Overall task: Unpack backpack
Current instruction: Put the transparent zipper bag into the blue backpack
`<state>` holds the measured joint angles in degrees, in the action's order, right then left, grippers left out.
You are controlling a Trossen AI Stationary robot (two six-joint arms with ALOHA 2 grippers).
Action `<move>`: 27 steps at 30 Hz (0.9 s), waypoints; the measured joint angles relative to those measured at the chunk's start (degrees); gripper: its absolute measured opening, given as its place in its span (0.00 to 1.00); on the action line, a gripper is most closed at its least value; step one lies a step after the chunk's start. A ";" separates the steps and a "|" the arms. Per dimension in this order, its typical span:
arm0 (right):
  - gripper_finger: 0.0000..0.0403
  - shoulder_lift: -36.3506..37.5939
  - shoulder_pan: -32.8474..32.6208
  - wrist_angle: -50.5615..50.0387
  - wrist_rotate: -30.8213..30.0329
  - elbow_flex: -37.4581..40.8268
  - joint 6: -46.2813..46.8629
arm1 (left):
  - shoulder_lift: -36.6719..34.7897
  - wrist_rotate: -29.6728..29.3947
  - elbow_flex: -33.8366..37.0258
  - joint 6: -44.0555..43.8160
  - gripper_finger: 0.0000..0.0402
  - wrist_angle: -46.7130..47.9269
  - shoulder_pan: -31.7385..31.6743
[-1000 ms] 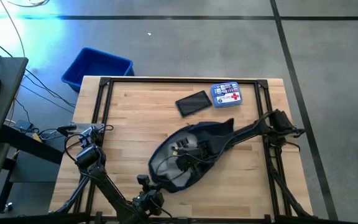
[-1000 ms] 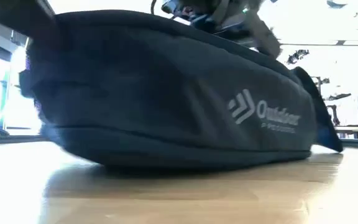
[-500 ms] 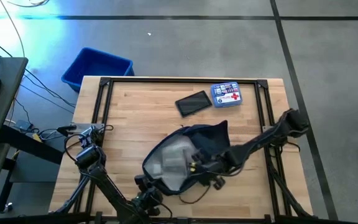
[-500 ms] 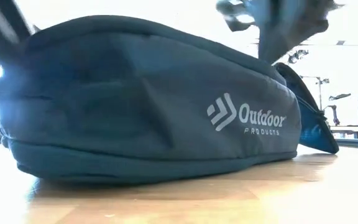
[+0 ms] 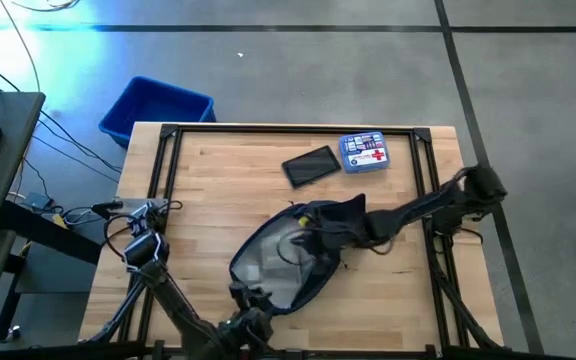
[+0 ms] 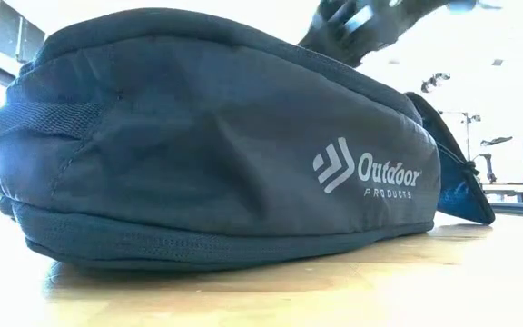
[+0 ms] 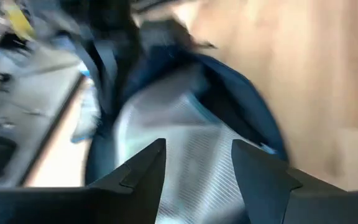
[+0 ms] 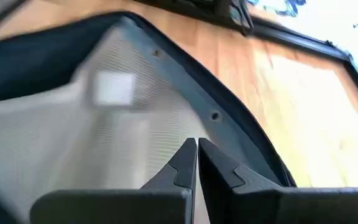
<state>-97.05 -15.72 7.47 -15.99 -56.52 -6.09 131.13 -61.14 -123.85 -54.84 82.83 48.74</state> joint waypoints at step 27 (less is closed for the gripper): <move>0.00 8.32 -18.83 -25.66 3.71 -0.80 2.47 | -0.68 5.74 15.48 -9.61 0.30 2.18 -15.49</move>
<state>-88.73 -34.55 -18.19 -12.29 -57.32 -3.62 130.45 -55.40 -108.37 -64.45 85.01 33.25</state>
